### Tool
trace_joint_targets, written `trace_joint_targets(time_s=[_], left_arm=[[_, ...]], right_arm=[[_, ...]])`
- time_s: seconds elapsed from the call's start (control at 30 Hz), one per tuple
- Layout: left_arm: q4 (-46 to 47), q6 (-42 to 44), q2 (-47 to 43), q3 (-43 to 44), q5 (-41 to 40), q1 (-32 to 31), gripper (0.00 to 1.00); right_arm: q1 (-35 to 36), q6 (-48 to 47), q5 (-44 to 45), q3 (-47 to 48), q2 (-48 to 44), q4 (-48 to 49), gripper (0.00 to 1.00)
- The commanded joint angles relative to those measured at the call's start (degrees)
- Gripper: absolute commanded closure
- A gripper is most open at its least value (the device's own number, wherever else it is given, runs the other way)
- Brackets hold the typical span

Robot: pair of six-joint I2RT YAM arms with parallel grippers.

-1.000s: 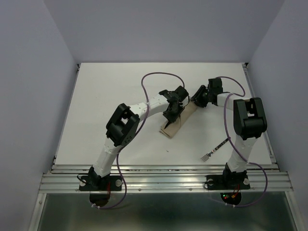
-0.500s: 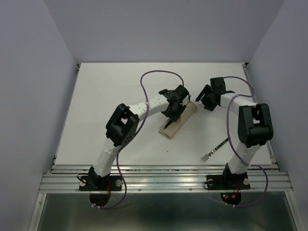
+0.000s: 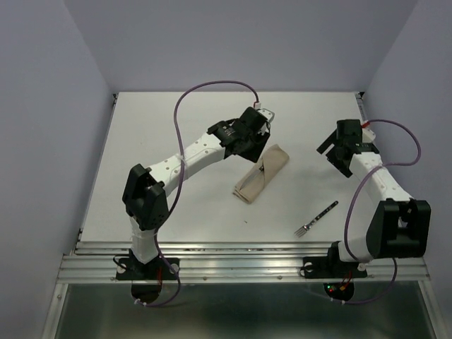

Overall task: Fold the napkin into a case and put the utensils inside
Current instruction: Pick up the fork from the corner of the board.

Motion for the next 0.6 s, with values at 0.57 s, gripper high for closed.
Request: trace_joint_targets(time_s=[0.57], left_arm=[[10.63,-9.01,-10.91,-16.59,0.18,-0.29,0.40]], right_arm=[[0.18,15.39,-9.96,-25.61,-21.75,-17.23,0.18]])
